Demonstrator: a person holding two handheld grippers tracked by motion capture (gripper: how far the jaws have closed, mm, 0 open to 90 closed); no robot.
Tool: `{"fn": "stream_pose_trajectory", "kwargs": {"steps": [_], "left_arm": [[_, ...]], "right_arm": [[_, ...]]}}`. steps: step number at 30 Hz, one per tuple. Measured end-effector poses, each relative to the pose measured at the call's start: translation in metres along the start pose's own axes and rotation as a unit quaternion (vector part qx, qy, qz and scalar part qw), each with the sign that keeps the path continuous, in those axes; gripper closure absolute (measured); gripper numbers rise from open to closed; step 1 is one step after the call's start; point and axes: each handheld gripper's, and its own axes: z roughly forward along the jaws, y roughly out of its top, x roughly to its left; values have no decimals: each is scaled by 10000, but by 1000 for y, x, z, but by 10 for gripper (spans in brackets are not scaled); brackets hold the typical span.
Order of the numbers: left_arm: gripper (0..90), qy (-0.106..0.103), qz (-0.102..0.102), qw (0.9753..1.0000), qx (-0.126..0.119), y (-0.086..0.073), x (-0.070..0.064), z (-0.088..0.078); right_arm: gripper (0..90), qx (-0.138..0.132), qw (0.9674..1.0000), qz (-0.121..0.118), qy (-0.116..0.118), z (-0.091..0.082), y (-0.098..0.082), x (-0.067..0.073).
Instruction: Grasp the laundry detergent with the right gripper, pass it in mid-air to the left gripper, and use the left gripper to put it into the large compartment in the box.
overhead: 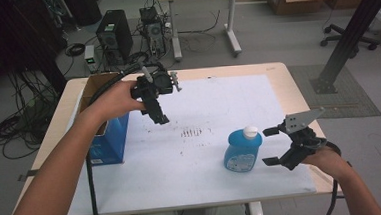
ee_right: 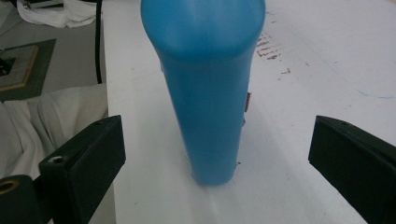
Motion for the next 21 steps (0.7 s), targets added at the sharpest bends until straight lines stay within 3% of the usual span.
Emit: {"fn": "stream_pose_trajectory", "kwargs": {"steps": [21], "left_arm": [[51,-10,-15,10000,18,0,-1,1]], "right_arm": [[34,-324,9995,30,39,17,-8,-1]]}}
